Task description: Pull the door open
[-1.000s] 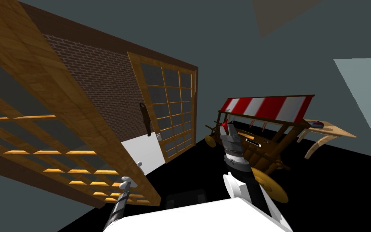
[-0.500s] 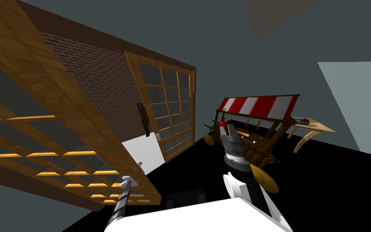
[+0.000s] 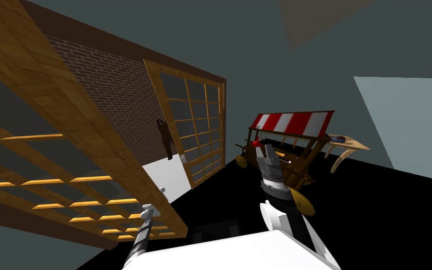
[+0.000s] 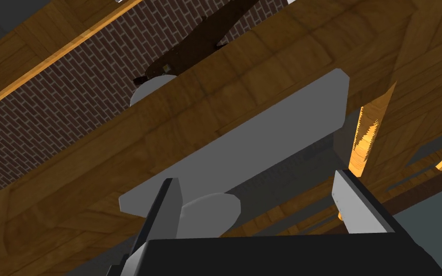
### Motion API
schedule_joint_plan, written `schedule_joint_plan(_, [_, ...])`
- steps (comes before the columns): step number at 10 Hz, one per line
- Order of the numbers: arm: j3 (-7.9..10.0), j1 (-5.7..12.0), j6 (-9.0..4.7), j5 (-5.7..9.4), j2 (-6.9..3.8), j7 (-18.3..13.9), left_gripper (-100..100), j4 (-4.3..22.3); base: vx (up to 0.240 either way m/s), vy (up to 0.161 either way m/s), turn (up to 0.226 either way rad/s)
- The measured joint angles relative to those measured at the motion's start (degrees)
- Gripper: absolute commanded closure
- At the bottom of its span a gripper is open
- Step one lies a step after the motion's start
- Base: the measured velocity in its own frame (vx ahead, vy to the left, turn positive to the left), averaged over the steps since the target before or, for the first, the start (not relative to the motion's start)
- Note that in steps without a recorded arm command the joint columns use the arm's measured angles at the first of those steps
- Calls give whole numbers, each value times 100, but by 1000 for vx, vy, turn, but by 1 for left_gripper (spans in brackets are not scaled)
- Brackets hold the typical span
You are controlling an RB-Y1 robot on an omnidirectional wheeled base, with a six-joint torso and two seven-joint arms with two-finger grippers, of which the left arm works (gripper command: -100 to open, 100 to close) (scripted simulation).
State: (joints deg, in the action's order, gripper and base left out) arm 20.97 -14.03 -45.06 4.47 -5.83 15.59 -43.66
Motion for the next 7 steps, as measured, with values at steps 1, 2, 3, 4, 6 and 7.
schedule_joint_plan(1, [-15, -21, 43, -7, 15, -80, 100, -72, -17, 0, 9])
schedule_joint_plan(2, [2, 73, 7, 1, 10, -86, 100, 50, -16, 13, -74])
schedule_joint_plan(3, [5, 78, -25, -1, 10, -174, 100, 69, -28, 18, -47])
schedule_joint_plan(4, [-5, 18, 30, -9, 43, -250, 100, -77, -22, 3, -4])
schedule_joint_plan(6, [6, 164, -81, 2, -21, -409, 100, 186, -53, 36, -80])
schedule_joint_plan(7, [-30, 56, -65, -15, 1, -526, 100, 37, -30, 30, 10])
